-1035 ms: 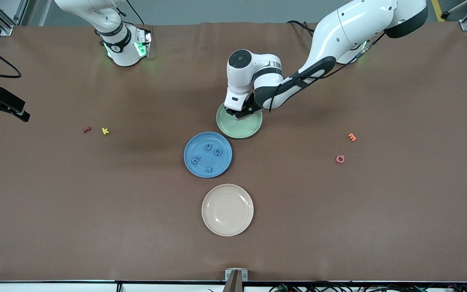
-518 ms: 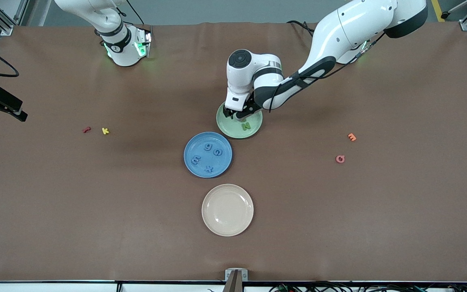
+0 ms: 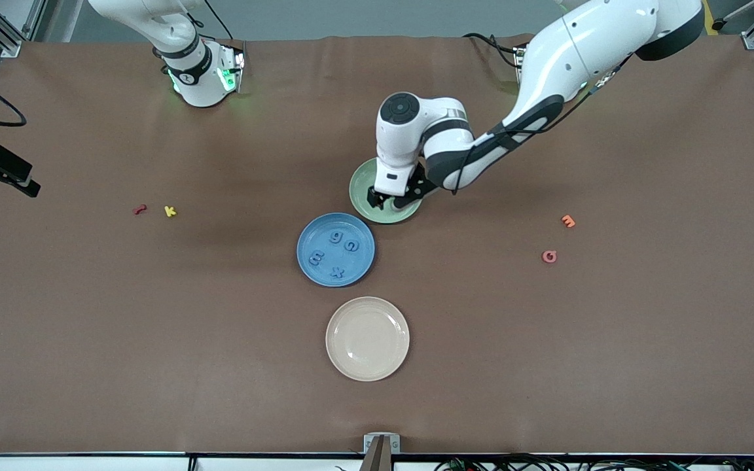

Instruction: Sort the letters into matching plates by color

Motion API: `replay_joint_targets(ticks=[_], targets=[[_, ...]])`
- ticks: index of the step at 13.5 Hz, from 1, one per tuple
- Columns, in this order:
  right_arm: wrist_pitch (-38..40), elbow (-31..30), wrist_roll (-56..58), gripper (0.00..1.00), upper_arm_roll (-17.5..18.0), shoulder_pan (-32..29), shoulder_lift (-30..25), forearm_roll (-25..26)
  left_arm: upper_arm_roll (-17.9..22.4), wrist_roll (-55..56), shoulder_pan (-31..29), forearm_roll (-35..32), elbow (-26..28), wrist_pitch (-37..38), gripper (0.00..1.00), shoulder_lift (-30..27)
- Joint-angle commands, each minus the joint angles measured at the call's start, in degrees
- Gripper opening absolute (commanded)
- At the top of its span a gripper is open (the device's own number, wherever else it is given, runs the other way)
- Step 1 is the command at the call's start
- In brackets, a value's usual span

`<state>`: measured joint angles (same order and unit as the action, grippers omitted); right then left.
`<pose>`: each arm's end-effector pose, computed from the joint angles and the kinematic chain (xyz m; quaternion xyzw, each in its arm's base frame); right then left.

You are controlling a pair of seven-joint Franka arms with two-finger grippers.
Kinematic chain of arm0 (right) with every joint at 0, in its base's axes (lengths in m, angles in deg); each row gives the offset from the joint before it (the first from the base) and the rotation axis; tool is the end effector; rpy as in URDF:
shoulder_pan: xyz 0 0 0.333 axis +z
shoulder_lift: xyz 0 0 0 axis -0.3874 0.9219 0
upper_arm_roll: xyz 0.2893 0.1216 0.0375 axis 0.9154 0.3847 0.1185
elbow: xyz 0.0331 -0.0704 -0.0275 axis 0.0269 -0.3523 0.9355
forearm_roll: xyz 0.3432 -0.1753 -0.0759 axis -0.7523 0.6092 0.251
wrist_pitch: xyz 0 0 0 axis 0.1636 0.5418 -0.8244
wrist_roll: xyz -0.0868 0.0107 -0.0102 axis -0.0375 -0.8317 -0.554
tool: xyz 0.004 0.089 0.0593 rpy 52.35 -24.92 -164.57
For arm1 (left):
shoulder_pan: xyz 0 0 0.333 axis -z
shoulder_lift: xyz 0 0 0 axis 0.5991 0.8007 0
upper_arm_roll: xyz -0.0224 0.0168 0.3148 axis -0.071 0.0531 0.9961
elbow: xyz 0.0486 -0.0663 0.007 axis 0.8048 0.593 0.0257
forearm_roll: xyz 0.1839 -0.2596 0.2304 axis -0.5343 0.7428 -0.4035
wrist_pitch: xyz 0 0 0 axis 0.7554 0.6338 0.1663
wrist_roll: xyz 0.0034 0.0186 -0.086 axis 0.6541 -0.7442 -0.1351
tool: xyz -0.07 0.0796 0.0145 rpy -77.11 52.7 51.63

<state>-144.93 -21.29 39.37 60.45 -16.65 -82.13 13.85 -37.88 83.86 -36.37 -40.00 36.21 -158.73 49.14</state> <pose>0.5654 -0.0315 0.6511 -0.9981 0.0248 -0.0519 0.0213 0.4111 -0.4752 0.2379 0.9615 0.2734 0.0266 0.0025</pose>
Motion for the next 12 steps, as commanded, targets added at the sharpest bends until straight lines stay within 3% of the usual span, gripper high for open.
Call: replay_joint_targets(ticks=[1, 6, 9, 12], targets=[[0.7, 1.4, -0.7, 1.0, 8.4, -7.5, 0.8, 1.1, -3.8, -8.6, -7.2, 0.9, -3.3, 8.1, 1.0, -1.9], [0.7, 1.5, -0.7, 1.0, 8.5, -7.2, 0.7, 1.3, -12.4, -30.9, -25.4, 0.9, -10.0, 19.7, 1.0, -1.8], [0.6, 1.5, -0.7, 1.0, 8.5, -7.1, 0.7, 1.2, -13.2, -45.3, -29.3, 0.9, -17.6, 28.4, 1.0, -1.8], [0.3, 1.5, -0.8, 1.0, 8.5, -7.2, 0.7, 1.2, -13.1, -53.4, -32.1, 1.7, -22.7, 30.6, 1.0, -1.8]])
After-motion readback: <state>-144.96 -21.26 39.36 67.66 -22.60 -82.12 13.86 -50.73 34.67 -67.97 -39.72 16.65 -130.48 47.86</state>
